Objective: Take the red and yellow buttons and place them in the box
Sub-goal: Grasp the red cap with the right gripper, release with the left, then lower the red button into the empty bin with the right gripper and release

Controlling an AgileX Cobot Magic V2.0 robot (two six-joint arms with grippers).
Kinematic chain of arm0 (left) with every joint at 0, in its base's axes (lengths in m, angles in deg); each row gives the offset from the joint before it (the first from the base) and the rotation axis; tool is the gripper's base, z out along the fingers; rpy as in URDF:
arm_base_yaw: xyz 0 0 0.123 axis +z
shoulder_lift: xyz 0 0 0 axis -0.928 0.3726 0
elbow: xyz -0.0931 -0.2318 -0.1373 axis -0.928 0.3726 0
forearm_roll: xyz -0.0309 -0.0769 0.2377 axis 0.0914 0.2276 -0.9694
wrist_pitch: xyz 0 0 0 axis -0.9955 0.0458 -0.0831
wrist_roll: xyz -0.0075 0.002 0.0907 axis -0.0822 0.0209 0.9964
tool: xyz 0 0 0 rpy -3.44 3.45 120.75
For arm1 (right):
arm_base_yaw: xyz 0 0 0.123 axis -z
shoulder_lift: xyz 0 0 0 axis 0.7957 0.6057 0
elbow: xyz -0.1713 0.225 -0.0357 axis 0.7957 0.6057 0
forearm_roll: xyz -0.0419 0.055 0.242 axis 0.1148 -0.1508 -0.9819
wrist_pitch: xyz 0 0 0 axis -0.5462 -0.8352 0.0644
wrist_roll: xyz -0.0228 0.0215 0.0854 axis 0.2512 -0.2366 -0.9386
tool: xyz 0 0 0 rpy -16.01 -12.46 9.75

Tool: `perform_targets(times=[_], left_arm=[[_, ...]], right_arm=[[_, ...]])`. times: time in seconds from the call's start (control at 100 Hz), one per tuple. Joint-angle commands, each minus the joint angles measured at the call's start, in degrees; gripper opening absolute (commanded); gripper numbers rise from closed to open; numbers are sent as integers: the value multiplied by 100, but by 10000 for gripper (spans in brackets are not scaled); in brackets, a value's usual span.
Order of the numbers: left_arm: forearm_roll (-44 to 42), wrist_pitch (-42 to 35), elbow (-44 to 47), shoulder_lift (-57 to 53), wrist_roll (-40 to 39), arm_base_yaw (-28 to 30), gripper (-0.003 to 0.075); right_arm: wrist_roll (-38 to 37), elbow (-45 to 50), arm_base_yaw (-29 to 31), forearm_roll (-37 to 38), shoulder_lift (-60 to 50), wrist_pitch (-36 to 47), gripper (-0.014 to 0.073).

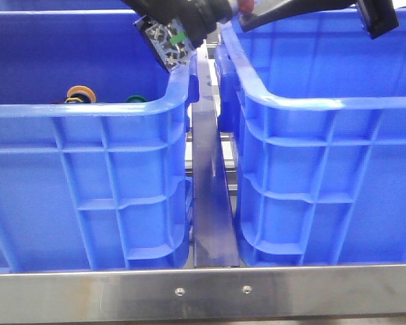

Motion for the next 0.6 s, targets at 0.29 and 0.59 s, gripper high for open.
perform_targets(times=[0.29,0.59], left_arm=[[295,-79,-150,-216,10,-40,574],[295,116,-150,-216,10,-40,564]], right_arm=[[113,-289,142,-308,-233,84,203],[1079,-370,1077,226,-819,594,203]])
